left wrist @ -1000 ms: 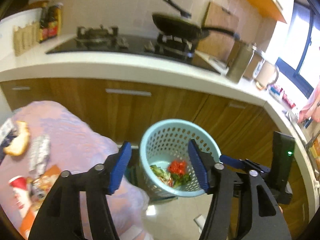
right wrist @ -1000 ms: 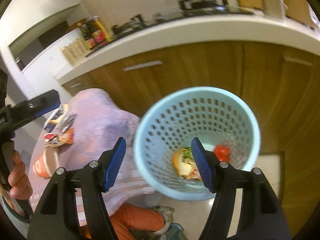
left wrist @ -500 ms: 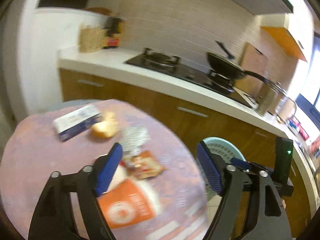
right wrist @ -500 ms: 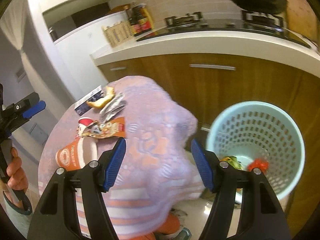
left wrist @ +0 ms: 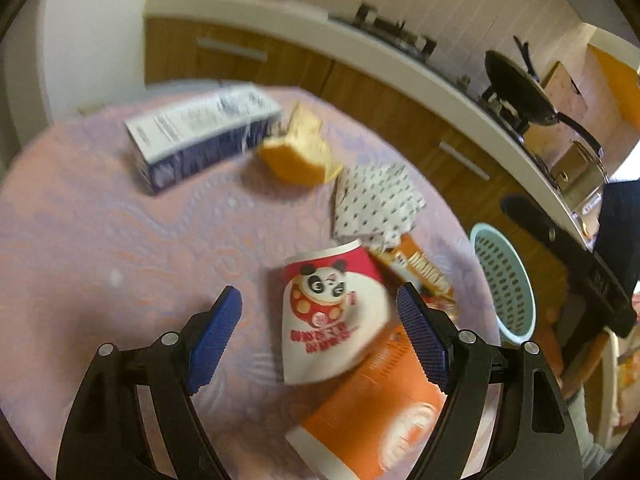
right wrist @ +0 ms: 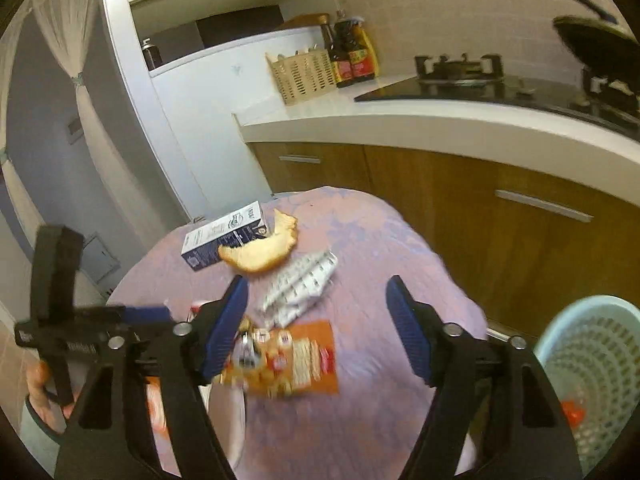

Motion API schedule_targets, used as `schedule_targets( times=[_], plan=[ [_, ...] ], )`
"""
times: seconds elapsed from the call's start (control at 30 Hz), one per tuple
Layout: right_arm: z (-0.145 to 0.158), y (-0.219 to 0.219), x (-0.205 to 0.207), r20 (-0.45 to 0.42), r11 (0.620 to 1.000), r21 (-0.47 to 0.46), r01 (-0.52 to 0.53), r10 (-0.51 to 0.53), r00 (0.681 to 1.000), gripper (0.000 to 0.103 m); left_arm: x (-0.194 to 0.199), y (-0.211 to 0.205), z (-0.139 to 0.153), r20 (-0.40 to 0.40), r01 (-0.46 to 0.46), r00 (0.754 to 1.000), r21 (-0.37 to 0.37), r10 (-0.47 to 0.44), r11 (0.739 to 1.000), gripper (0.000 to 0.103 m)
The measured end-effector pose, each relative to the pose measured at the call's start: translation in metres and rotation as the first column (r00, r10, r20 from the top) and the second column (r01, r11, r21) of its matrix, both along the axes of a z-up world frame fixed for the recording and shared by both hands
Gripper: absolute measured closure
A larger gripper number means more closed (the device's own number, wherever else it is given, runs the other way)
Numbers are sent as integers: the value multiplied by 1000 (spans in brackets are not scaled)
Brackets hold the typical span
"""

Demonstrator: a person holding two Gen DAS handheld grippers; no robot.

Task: Collect trash
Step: 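Grasp the red-white paper cup with the left tool while the right tool grasps the dotted napkin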

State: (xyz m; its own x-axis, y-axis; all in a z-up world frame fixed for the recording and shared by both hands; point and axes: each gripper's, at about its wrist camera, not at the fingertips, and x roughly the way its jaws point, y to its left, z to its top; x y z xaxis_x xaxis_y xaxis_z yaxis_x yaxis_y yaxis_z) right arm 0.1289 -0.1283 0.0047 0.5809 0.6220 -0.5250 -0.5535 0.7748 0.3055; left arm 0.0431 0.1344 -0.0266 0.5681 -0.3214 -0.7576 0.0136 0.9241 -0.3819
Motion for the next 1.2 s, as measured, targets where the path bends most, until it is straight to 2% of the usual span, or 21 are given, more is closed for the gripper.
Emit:
schedule_targets(
  times=[0.1,0.2,0.33,0.5,0.53,0.57,0.6,0.63,0.73,0.9,1.07,1.2],
  plan=[
    [-12,22,24,-42,1000,-22,-7,6,999,30,12,0,-16,-34,54,998,-32,-55,998,26],
    [-23,43,41,-76,998,-54,-20,16,997,30,16,3,-19,-18,88,996,-62,-89,994,26],
    [-34,59,51,-116,996,-78,-40,31,993,30,15,-1,-20,-2,128,992,-34,-128,991,26],
    [-43,73,58,-153,989,-135,-57,36,988,29,15,-7,-22,24,154,988,-38,-153,987,26],
    [-43,74,56,-143,987,-150,-51,30,989,31,15,-10,-22,27,156,988,-24,-155,987,26],
    [-43,76,54,-132,985,-163,-51,29,991,41,15,-15,-22,26,161,987,-5,-161,987,29],
    [-43,80,52,-128,982,-177,-66,43,991,49,17,-17,-22,22,165,986,4,-165,986,38],
    [-44,83,50,-128,979,-191,-77,53,990,70,17,-21,-21,19,163,986,26,-164,986,42],
    [-41,87,40,-86,973,-210,-94,77,993,95,19,-25,-20,16,161,987,23,-161,987,46],
    [-30,77,30,-4,984,-159,-83,84,996,101,6,-8,-10,87,94,992,-32,-90,995,58],
    [-20,61,28,26,995,-53,-87,89,996,101,-15,6,19,197,29,980,-44,-20,999,61],
    [-13,51,29,26,998,-5,-66,66,997,101,-29,17,45,262,-14,965,-46,26,999,61]
  ],
)
